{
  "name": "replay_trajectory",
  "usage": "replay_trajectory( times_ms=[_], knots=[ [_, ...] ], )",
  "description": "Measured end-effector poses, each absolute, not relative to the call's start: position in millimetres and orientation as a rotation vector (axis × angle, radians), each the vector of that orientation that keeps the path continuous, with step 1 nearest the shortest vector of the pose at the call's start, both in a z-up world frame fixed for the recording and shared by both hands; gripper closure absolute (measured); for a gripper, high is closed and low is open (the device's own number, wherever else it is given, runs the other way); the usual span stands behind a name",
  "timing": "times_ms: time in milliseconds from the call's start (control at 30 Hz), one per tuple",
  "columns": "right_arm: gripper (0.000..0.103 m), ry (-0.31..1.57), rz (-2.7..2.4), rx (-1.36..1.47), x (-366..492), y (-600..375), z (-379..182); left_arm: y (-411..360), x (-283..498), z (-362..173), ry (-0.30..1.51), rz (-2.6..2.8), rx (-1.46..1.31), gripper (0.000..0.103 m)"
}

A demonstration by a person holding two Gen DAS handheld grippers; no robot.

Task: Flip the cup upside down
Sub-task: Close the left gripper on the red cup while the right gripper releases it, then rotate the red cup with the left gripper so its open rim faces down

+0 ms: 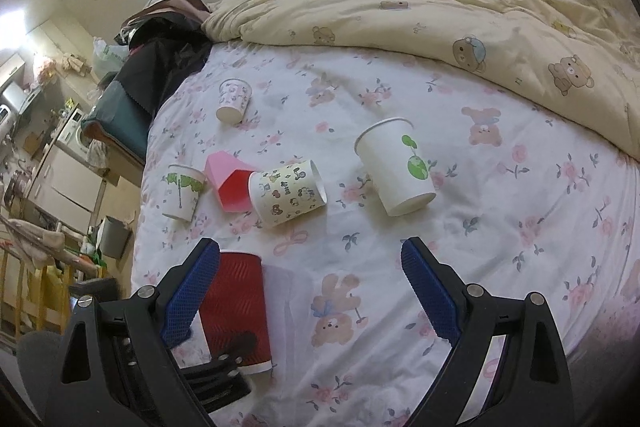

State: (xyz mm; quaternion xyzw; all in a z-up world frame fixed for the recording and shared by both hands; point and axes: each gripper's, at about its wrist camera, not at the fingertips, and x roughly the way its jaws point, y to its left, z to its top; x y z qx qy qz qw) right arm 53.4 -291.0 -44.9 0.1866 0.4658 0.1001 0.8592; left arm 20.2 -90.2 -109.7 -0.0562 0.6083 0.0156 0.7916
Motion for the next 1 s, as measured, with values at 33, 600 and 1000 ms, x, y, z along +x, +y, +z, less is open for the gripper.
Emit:
replay_trajectory(
  times_ms=[33,600,1000],
  knots=[
    [0.008,0.979,0.209,0.395,53.7,-291.4,-45.2,-91.2,21.7,-112.2,1.312,0.033,-0.115,0.013],
    [0.008,0.994,0.231,0.373,54.5,-283.8,-46.6,-78.7,19.0,-88.1,1.272,-0.004,-0.135,0.038],
    [0.008,0.985,0.273,0.35,51.5,-272.3,-44.9,-30.8,11.3,-40.9,1.168,0.015,-0.155,0.038]
  ],
)
